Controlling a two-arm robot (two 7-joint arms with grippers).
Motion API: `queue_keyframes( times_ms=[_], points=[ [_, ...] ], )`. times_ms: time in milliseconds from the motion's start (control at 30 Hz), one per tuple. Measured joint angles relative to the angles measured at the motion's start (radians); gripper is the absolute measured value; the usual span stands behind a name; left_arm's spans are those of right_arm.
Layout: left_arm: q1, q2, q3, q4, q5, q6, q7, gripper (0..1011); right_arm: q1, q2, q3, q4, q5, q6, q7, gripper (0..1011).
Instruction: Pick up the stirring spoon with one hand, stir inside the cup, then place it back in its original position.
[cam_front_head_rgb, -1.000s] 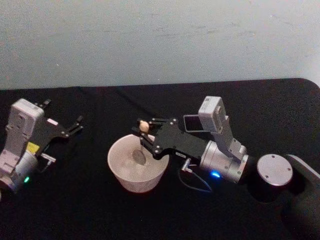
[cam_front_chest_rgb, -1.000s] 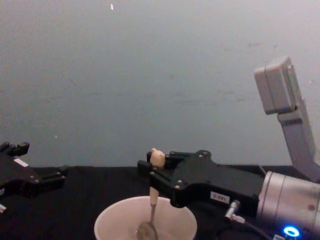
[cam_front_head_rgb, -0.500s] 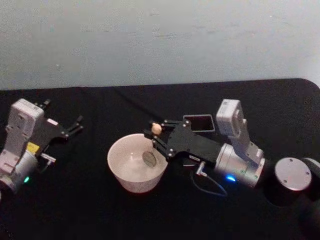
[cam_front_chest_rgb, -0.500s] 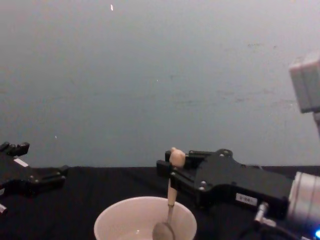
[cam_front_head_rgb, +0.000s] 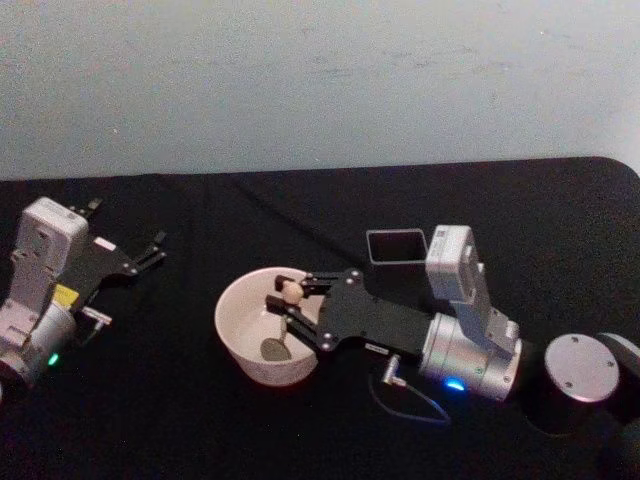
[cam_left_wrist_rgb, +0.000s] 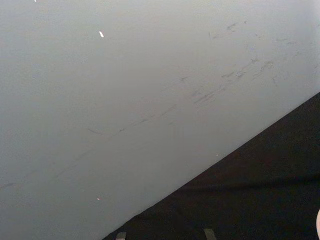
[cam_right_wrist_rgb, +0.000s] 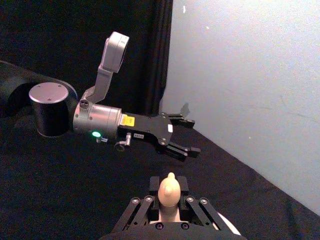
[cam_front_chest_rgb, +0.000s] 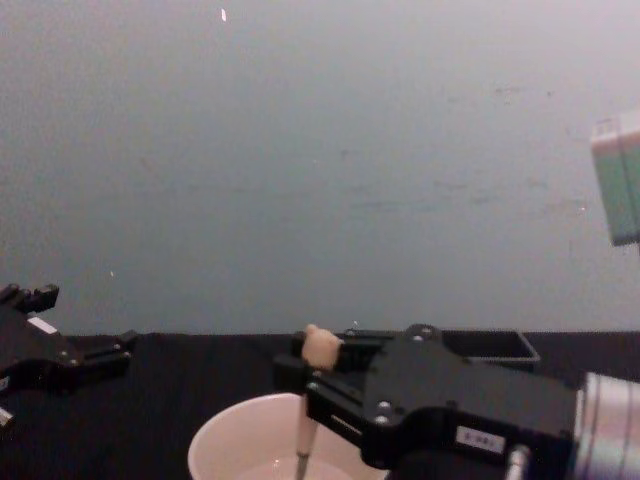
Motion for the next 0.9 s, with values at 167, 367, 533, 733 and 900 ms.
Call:
queue_keyframes(
  times_ms=[167,367,533,733,900],
  points=[
    [0.000,0.000,0.000,0.000,0.000,0.000,0.000,1002,0.019,-0.027,-0.014,0.028,-0.001,0.000,-0.007,202],
    [0.000,0.000,0.000,0.000,0.000,0.000,0.000,1001,0.054,-0.066,-0.022,0.083,-0.015,-0.006,-0.030,203],
    [0.000,0.000,0.000,0.000,0.000,0.000,0.000,1001,0.079,-0.089,-0.019,0.132,-0.033,-0.012,-0.055,202],
    [0.000,0.000,0.000,0.000,0.000,0.000,0.000,1001,0.084,-0.093,-0.009,0.148,-0.038,-0.013,-0.063,202],
    [0.000,0.000,0.000,0.000,0.000,0.000,0.000,1001,0.084,-0.092,0.002,0.149,-0.040,-0.013,-0.068,202]
  ],
)
